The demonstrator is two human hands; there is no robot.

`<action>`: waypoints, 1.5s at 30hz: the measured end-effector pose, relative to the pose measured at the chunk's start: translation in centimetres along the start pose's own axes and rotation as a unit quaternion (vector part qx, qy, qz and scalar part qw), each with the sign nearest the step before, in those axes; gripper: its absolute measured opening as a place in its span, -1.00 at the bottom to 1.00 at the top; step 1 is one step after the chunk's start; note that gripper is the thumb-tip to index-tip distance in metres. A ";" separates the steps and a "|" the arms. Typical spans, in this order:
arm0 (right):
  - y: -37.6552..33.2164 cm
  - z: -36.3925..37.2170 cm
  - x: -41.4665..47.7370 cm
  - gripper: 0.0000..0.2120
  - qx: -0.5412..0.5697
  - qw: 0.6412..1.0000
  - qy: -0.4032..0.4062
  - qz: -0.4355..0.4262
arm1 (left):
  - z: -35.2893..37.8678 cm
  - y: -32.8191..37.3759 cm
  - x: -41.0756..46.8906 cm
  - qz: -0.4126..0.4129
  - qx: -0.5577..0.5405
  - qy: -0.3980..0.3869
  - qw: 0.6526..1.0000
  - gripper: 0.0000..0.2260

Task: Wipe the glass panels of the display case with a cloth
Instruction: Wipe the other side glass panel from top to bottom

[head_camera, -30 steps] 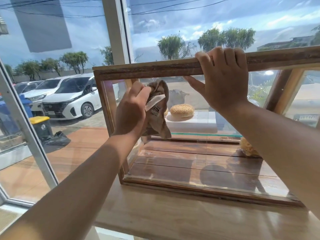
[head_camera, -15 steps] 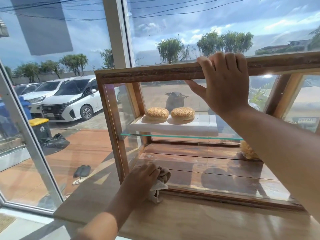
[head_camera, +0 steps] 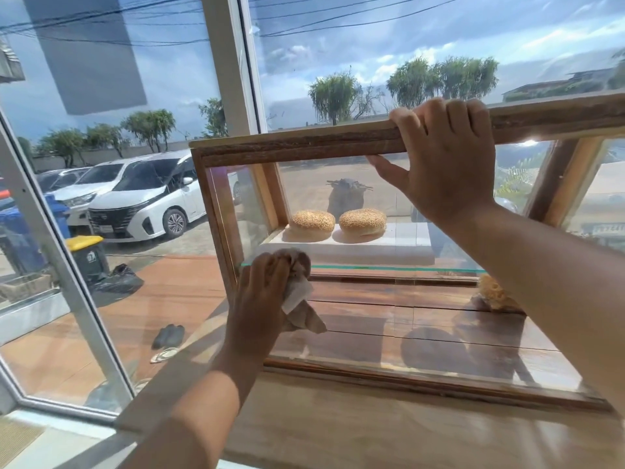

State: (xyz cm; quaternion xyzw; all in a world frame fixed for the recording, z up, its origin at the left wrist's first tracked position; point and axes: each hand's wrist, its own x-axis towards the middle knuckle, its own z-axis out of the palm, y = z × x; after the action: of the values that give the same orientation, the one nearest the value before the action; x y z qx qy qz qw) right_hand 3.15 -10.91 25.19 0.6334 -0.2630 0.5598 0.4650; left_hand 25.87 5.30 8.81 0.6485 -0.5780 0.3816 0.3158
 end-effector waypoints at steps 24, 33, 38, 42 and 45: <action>0.0 -0.2 0.0 -0.49 0.020 1.000 -0.006 0.005 | -6.0 -3.9 8.6 -0.124 0.016 0.160 0.979 -0.91; -0.1 -0.3 0.0 -0.49 0.022 1.000 -0.018 0.008 | -2.6 -2.6 1.2 -0.190 0.003 0.066 0.980 -0.78; 0.0 -0.5 0.1 -0.50 0.024 0.999 -0.021 0.005 | 1.2 -1.4 -9.0 -0.267 -0.015 -0.087 0.960 -0.82; 0.0 -0.3 0.1 -0.51 0.018 1.000 -0.014 0.001 | 2.4 -1.5 -11.3 -0.311 -0.043 -0.123 0.942 -0.82; 0.0 -0.3 0.0 -0.51 0.023 1.000 -0.009 0.001 | 0.0 -1.5 -6.4 -0.272 -0.057 -0.050 0.959 -0.81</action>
State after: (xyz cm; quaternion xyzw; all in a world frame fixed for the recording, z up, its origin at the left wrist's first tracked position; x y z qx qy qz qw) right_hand 2.99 -10.60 25.19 0.6486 -0.2552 0.5603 0.4475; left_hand 27.07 8.70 3.38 0.7807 -0.4152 0.2145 0.4149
